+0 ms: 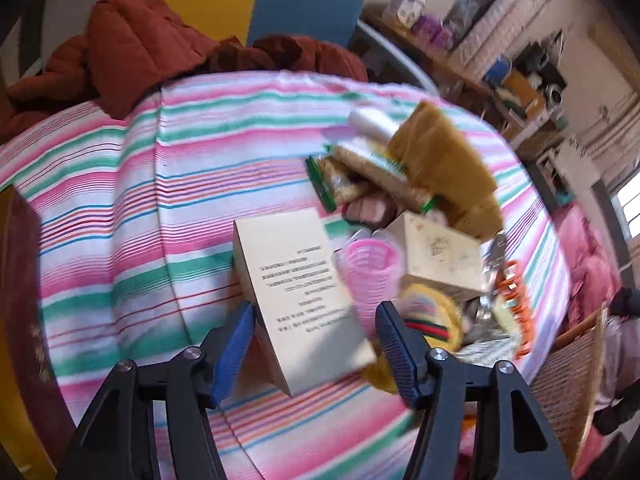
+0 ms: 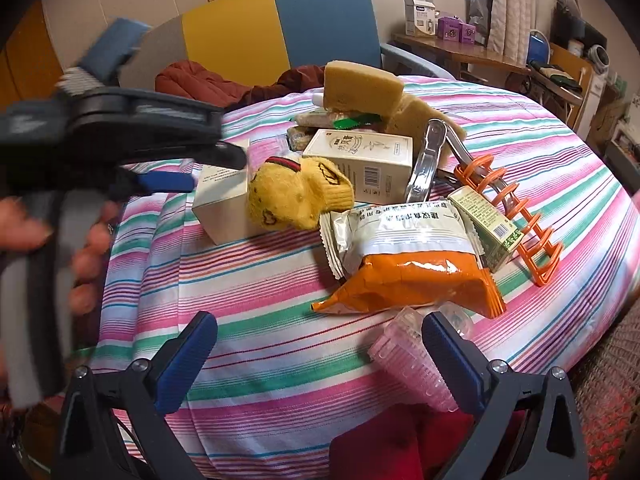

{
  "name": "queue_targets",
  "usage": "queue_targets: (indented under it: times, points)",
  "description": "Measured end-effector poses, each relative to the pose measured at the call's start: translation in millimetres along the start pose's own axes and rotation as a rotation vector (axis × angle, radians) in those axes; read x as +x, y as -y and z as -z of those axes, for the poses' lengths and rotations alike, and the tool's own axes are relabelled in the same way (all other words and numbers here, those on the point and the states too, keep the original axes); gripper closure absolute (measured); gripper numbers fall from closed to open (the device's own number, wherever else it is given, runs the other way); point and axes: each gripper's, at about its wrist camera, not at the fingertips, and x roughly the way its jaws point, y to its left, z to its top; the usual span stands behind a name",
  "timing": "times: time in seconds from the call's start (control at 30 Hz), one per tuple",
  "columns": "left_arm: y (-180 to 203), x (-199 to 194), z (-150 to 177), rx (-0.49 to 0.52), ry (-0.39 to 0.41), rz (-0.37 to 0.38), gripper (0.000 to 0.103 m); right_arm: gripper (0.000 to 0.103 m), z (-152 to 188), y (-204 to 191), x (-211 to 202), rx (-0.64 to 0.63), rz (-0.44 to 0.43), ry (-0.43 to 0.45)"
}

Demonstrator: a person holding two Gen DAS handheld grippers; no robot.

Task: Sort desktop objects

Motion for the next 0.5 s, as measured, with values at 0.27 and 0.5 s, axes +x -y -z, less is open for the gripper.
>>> queue_targets:
  times: [0.27,0.5]
  points:
    - [-31,20,20,-0.012,-0.003,-0.049,0.043,0.0,-1,3,-1,-0.01,-0.004,-0.004]
    - [-37,8,41,0.061,0.037,-0.035,0.05,0.0,-34,3,-12,-0.112,-0.026,0.031]
